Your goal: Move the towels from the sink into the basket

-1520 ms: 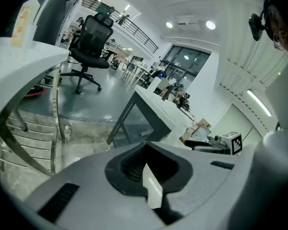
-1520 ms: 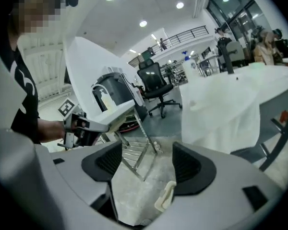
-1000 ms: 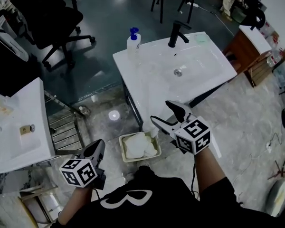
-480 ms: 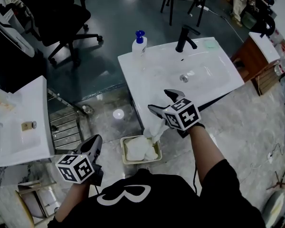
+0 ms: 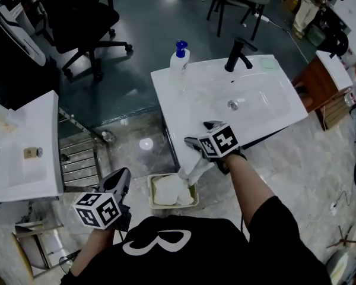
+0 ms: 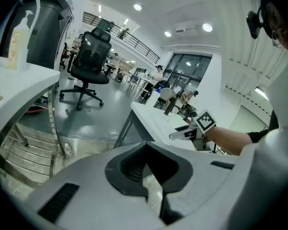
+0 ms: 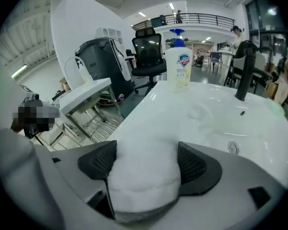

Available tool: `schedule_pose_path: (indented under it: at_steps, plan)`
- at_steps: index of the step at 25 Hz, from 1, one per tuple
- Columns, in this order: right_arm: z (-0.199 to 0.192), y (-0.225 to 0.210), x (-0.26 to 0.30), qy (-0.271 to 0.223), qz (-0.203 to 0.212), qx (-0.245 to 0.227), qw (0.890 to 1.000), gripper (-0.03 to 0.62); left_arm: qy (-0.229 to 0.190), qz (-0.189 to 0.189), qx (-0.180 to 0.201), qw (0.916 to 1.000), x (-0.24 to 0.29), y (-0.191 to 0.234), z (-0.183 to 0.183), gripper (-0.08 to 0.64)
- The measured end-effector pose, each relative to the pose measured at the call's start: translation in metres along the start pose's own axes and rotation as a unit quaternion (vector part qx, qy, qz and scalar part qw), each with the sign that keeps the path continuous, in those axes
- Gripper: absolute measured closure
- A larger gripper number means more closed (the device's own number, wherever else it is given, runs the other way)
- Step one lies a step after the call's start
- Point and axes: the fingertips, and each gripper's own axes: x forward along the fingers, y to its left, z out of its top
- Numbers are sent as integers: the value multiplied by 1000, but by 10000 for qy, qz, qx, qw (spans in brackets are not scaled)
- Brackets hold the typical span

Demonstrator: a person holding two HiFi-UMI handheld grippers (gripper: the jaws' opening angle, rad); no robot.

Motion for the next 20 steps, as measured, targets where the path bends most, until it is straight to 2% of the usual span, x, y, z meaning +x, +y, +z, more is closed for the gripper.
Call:
schedule_pose_path:
  at_steps: [7,12,16,20]
  plan:
    - [-2,-1,9,275,358,65,9990,218,-111,-18,-92,9999,13,4,2,554]
    - [-2,1,9,283,419,20,9987,224,-153,-73,-56,9998,20,0,7,555]
    - [-1,2,6,186,420,-94,9989,266,-101,-111,-111,9998,25,1,8,554]
    - [0,3,0,57,363,-150,9992,358,-75,-149,-77,9998,23,-3,13,554]
